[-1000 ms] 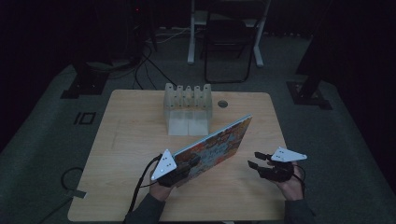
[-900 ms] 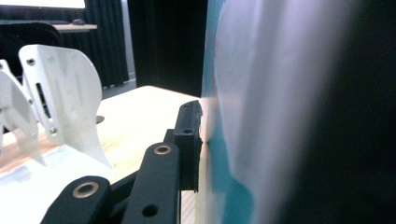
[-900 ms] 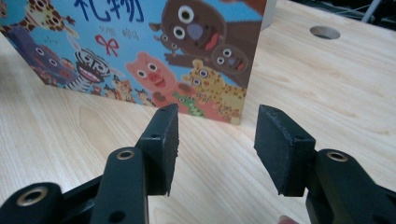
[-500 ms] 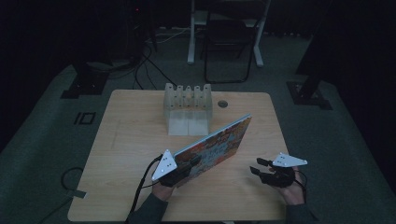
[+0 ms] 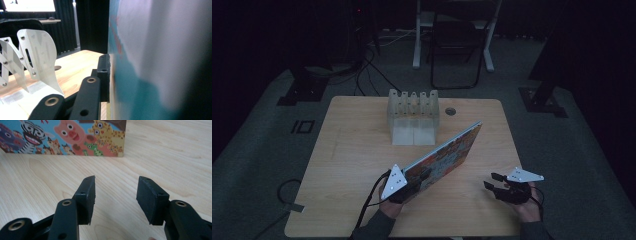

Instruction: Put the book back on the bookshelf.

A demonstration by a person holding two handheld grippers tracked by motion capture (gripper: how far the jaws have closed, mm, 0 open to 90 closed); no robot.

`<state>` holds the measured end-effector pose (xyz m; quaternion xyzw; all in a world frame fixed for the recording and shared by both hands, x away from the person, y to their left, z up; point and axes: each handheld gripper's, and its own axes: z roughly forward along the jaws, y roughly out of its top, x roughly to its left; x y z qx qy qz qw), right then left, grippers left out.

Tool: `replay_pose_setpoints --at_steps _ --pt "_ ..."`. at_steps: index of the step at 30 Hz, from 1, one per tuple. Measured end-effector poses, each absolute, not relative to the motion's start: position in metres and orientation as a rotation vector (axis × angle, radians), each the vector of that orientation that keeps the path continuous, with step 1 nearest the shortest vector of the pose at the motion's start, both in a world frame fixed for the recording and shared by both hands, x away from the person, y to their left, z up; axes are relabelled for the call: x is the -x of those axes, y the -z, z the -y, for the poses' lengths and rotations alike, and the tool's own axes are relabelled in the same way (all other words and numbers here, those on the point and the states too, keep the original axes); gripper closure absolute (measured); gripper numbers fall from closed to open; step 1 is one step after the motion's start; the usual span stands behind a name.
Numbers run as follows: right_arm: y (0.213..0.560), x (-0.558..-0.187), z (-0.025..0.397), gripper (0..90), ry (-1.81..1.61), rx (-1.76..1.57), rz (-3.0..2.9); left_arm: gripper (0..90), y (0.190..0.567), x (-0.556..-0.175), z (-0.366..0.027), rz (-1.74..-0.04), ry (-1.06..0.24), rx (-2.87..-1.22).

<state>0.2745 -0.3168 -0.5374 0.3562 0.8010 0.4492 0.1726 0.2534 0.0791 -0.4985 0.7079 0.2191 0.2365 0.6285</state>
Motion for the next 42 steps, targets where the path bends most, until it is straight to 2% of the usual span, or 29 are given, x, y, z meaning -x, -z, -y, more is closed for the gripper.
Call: replay_pose_setpoints --at_steps 6,11,29,42 --pt "0.545 -0.271 0.321 48.7 -1.256 -1.033 -2.281 74.3 0.504 -0.256 -0.081 -0.525 -0.534 -1.622" --pt "0.550 -0.268 0.325 48.7 -1.255 -1.055 -2.277 79.6 0.504 -0.257 -0.081 -0.537 -0.524 -1.617" --pt "0.571 -0.266 0.328 48.4 -1.186 -1.095 -2.295 80.5 0.504 -0.255 -0.079 -0.539 -0.543 -1.617" --pt "0.573 -0.267 0.324 42.9 -1.103 -1.091 -2.296 80.9 0.502 -0.251 -0.073 -0.566 -0.558 -1.619"
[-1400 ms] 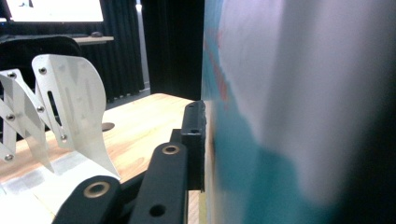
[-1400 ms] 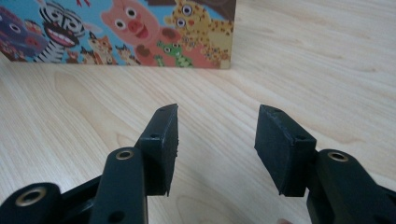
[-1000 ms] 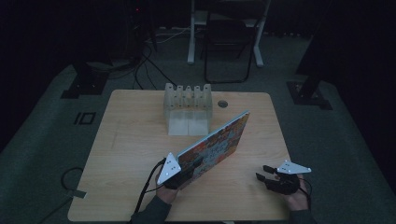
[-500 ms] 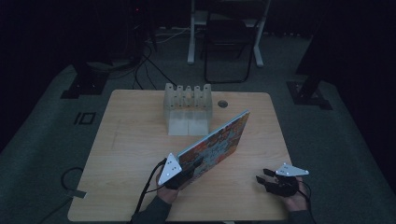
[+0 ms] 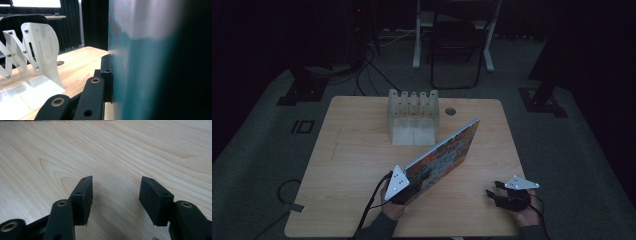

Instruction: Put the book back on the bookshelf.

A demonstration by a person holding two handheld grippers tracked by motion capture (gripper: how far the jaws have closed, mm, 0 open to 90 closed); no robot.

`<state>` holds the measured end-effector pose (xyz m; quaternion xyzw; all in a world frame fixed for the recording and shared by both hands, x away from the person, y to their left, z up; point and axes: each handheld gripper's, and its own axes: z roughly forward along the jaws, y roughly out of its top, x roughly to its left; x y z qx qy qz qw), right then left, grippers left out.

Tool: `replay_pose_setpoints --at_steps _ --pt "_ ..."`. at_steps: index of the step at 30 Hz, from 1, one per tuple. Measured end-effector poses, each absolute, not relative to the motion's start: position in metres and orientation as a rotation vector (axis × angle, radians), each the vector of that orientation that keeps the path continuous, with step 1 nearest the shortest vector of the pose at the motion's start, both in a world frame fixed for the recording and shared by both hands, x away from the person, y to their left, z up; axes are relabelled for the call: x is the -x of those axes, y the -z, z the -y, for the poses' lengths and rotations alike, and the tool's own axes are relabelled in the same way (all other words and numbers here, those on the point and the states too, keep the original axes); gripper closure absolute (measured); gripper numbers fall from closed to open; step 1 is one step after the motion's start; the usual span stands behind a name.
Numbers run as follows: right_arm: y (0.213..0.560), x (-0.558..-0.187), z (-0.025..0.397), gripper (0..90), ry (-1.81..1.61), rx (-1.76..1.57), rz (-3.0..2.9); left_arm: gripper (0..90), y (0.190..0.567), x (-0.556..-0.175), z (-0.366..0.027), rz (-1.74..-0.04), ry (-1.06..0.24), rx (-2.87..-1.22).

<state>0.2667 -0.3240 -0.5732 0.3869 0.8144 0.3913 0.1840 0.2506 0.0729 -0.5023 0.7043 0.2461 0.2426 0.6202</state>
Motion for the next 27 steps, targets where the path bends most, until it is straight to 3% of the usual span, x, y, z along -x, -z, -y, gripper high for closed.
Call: replay_pose_setpoints --at_steps 27 --pt "0.574 -0.269 0.324 33.9 -1.085 -1.094 -2.322 81.2 0.491 -0.246 -0.083 -0.610 -0.564 -1.624"
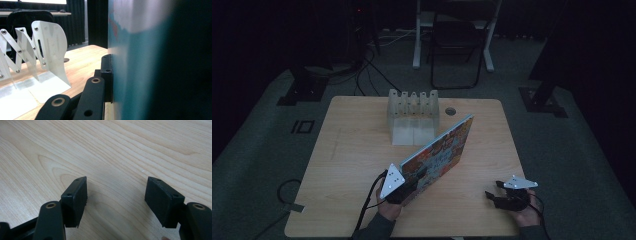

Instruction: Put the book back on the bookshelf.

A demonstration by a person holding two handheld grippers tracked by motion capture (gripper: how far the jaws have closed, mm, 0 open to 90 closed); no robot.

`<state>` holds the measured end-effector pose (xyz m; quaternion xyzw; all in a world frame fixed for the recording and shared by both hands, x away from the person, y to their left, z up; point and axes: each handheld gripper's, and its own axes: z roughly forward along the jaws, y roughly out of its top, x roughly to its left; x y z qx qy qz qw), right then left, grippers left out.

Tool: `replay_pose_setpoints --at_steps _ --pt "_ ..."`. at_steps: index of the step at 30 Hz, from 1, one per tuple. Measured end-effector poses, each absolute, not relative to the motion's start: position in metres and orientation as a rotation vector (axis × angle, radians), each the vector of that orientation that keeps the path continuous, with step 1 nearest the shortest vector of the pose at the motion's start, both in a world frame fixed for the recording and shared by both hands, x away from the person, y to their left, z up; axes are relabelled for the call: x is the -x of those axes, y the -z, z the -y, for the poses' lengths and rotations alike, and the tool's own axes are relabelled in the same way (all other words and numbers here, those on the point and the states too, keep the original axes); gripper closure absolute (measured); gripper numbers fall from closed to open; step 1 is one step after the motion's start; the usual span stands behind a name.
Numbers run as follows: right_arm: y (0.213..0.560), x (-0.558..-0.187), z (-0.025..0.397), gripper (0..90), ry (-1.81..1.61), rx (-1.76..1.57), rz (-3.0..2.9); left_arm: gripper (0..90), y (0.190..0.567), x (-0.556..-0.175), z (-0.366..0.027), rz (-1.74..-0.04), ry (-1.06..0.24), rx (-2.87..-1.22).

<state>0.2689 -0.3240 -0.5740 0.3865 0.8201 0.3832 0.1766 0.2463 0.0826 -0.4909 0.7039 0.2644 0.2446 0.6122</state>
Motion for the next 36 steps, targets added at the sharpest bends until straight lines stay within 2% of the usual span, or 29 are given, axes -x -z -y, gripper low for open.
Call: replay_pose_setpoints --at_steps 36 --pt "0.574 -0.269 0.325 32.9 -1.094 -1.095 -2.327 81.2 0.481 -0.238 -0.093 -0.635 -0.622 -1.628"
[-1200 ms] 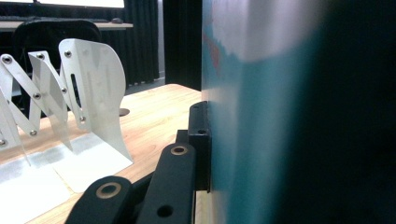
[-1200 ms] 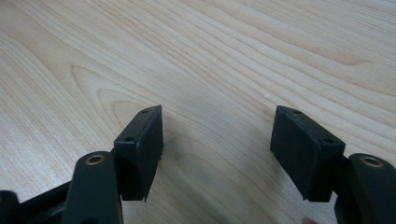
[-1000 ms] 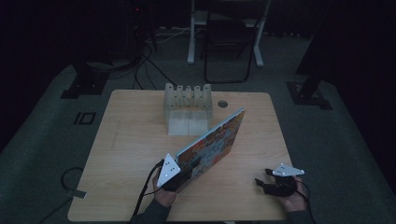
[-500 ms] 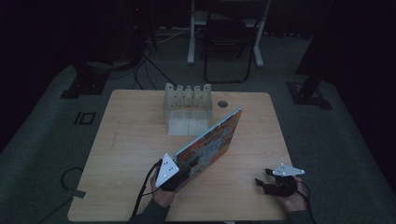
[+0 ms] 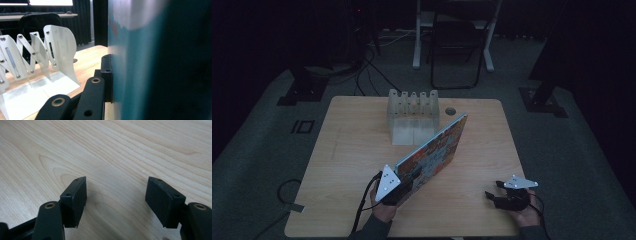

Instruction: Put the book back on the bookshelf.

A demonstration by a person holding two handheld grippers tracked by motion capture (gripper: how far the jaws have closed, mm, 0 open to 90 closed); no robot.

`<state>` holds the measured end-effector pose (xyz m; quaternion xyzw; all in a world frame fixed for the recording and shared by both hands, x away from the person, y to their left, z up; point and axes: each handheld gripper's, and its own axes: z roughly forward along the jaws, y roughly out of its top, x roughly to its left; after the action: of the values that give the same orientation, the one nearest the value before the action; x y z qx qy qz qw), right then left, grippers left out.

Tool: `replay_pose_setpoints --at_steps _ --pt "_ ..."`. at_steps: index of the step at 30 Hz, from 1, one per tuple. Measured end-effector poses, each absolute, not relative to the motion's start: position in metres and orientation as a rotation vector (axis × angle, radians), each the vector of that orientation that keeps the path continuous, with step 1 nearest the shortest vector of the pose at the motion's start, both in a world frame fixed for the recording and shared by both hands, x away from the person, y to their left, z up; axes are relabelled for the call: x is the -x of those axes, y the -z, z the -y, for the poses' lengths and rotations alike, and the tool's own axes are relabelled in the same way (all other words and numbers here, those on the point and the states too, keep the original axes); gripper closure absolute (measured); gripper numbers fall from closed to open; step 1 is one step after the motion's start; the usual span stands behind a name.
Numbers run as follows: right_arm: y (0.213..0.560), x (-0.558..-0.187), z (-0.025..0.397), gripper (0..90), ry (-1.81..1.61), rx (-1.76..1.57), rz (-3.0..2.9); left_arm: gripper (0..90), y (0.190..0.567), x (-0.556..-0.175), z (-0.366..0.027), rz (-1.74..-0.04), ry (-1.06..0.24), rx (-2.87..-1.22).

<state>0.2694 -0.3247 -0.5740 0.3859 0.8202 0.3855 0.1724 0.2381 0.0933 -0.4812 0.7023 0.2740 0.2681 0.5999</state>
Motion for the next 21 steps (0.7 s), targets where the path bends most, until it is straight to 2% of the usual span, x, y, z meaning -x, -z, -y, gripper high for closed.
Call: replay_pose_setpoints --at_steps 16,21 --pt "0.5741 -0.2700 0.3247 29.2 -1.094 -1.100 -2.333 81.1 0.4773 -0.2346 -0.0997 -0.664 -0.646 -1.617" --pt "0.5744 -0.2694 0.3226 25.5 -1.075 -1.075 -2.341 81.1 0.4762 -0.2343 -0.1036 -0.682 -0.655 -1.604"
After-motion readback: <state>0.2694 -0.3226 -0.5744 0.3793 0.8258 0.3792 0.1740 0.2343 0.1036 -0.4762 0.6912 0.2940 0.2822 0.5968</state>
